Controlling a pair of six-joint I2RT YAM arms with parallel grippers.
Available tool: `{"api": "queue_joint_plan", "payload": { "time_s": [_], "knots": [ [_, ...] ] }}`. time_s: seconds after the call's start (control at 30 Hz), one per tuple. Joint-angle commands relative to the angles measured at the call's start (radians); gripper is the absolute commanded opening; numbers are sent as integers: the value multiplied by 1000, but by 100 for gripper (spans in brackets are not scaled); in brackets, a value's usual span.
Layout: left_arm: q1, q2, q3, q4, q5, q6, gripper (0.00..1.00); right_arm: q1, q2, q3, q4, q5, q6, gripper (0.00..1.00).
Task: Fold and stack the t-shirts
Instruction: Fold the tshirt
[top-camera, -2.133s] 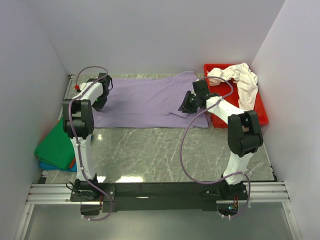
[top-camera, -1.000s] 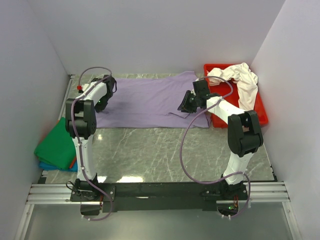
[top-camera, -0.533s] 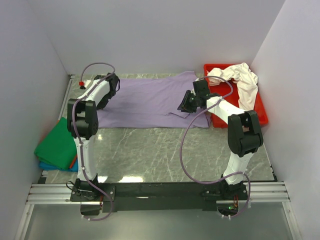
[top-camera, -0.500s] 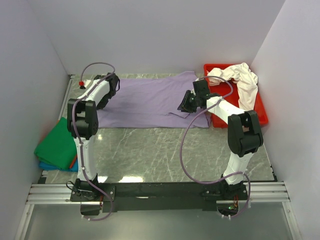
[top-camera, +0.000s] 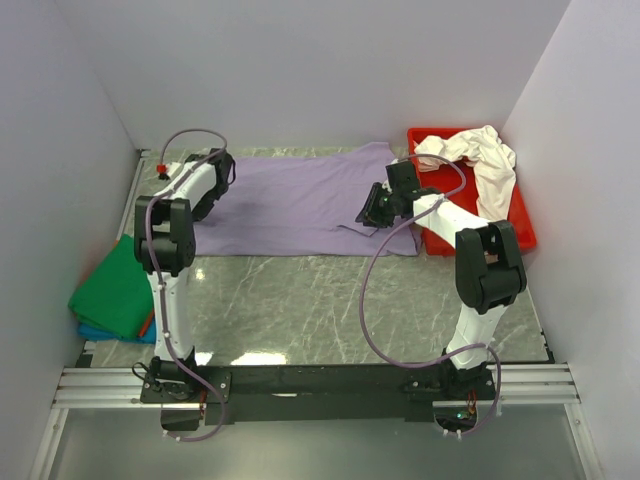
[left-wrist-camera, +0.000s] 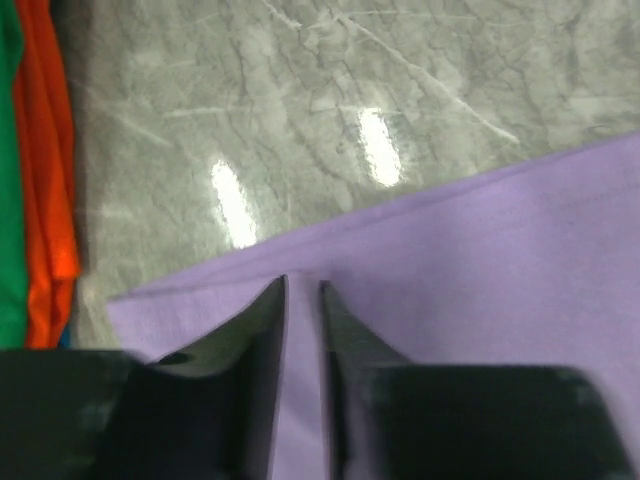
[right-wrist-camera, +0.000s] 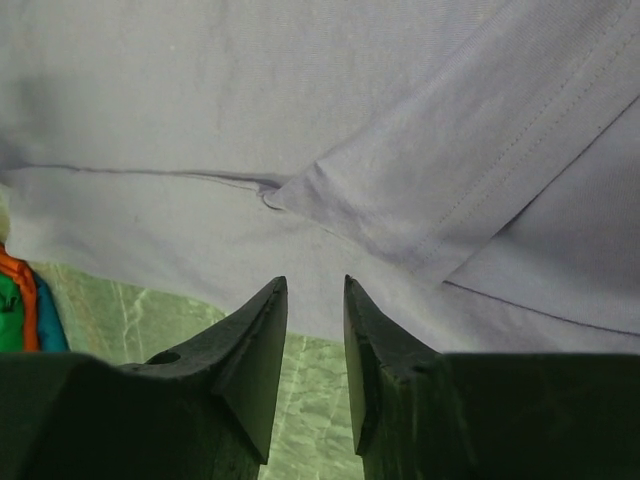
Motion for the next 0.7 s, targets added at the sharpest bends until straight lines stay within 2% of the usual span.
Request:
{"api": "queue_joint_plan", "payload": {
  "time_s": [0.0, 0.03, 0.07, 0.13, 0.17, 0.27, 0.43, 0.67],
  "knots": [
    [26, -42, -60, 106, 36, 72, 30, -9, 12, 0, 33, 17, -29, 38],
    [31, -72, -81, 134, 51, 90, 37, -6, 10, 0, 33, 30, -32, 40],
    [40, -89, -100, 162, 68, 116, 53, -6, 12, 0, 32, 39, -35, 42],
    [51, -126, -158, 244, 126, 144, 62, -6, 13, -6, 33, 59, -41, 47],
    [57, -169, -178, 273, 145, 174, 71, -8, 15, -7, 29, 79, -44, 50],
    [65, -241, -232, 334, 205, 207, 83, -8, 23, -13, 24, 122, -46, 52],
    [63, -371, -354, 433, 309, 211, 93, -16, 16, -41, 28, 163, -29, 52],
    [59, -510, -569, 575, 455, 218, 95, -20, 10, -87, 61, 180, 3, 52]
  ]
}}
